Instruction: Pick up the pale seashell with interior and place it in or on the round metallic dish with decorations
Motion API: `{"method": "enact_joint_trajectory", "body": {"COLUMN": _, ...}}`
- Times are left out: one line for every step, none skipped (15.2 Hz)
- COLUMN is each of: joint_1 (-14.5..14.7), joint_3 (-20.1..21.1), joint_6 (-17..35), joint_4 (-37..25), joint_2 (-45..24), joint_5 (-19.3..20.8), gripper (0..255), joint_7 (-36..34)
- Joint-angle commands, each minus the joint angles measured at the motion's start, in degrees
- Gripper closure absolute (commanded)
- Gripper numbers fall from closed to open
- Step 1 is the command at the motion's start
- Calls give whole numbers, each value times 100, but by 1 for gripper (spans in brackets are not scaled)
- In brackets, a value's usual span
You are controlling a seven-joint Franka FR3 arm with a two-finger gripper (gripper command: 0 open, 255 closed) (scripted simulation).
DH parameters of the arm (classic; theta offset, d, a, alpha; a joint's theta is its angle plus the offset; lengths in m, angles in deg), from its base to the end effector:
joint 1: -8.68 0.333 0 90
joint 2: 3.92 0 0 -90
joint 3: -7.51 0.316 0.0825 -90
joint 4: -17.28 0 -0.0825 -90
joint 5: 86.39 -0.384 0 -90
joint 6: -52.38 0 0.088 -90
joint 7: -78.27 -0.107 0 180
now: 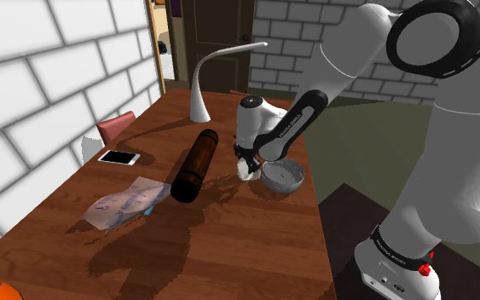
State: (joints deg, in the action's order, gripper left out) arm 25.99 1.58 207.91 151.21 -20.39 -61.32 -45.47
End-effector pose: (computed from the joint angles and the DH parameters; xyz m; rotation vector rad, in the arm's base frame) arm 0.5114 0.1173 0.2195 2.2068 -2.1912 0.3771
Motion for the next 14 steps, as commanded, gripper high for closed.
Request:
{"method": "enact_joint_trajectory", "body": {"joint_1": 40, "joint_3": 3, "joint_6": -487, "joint_4": 39, "joint_2": -28, "joint_5": -31, "gripper": 255, "joint_7": -3}}
{"method": "enact_joint_trajectory", "body": {"joint_1": 40, "joint_3": 10, "joint_6": -551, "joint_4": 47, "joint_2": 46, "joint_5": -63, "gripper": 255, "joint_7": 34}}
{"method": "enact_joint_trajectory", "body": {"joint_1": 40, "joint_3": 17, "joint_6": -616, "joint_4": 53, "joint_2": 119, "joint_5": -94, "gripper": 255, "joint_7": 70}}
{"method": "enact_joint_trajectory", "body": {"joint_1": 41, "joint_3": 23, "joint_6": -682, "joint_4": 58, "joint_2": 191, "joint_5": -124, "gripper": 255, "joint_7": 106}}
{"method": "enact_joint_trajectory", "body": {"joint_1": 39, "joint_3": 31, "joint_6": -748, "joint_4": 61, "joint_2": 263, "joint_5": -153, "gripper": 255, "joint_7": 140}}
{"method": "enact_joint_trajectory", "body": {"joint_1": 36, "joint_3": 41, "joint_6": -815, "joint_4": 63, "joint_2": 334, "joint_5": -180, "gripper": 255, "joint_7": 174}}
{"method": "enact_joint_trajectory", "body": {"joint_1": 34, "joint_3": 51, "joint_6": -883, "joint_4": 63, "joint_2": 404, "joint_5": -208, "gripper": 255, "joint_7": 207}}
{"method": "enact_joint_trajectory", "body": {"joint_1": 31, "joint_3": 60, "joint_6": -951, "joint_4": 63, "joint_2": 474, "joint_5": -235, "gripper": 255, "joint_7": 240}}
{"method": "enact_joint_trajectory", "body": {"joint_1": 29, "joint_3": 68, "joint_6": -1019, "joint_4": 60, "joint_2": 542, "joint_5": -262, "gripper": 255, "joint_7": 272}}
{"method": "enact_joint_trajectory", "body": {"joint_1": 28, "joint_3": 76, "joint_6": -1088, "joint_4": 57, "joint_2": 609, "joint_5": -288, "gripper": 255, "joint_7": 304}}
{"method": "enact_joint_trajectory", "body": {"joint_1": 27, "joint_3": 84, "joint_6": -1157, "joint_4": 52, "joint_2": 676, "joint_5": -314, "gripper": 255, "joint_7": 335}}
{"method": "enact_joint_trajectory", "body": {"joint_1": 27, "joint_3": 91, "joint_6": -1227, "joint_4": 46, "joint_2": 741, "joint_5": -339, "gripper": 255, "joint_7": 366}}
{"method": "enact_joint_trajectory", "body": {"joint_1": 27, "joint_3": 97, "joint_6": -1297, "joint_4": 38, "joint_2": 806, "joint_5": -364, "gripper": 255, "joint_7": 397}}
{"method": "enact_joint_trajectory", "body": {"joint_1": 27, "joint_3": 103, "joint_6": -1367, "joint_4": 29, "joint_2": 869, "joint_5": -388, "gripper": 255, "joint_7": 427}}
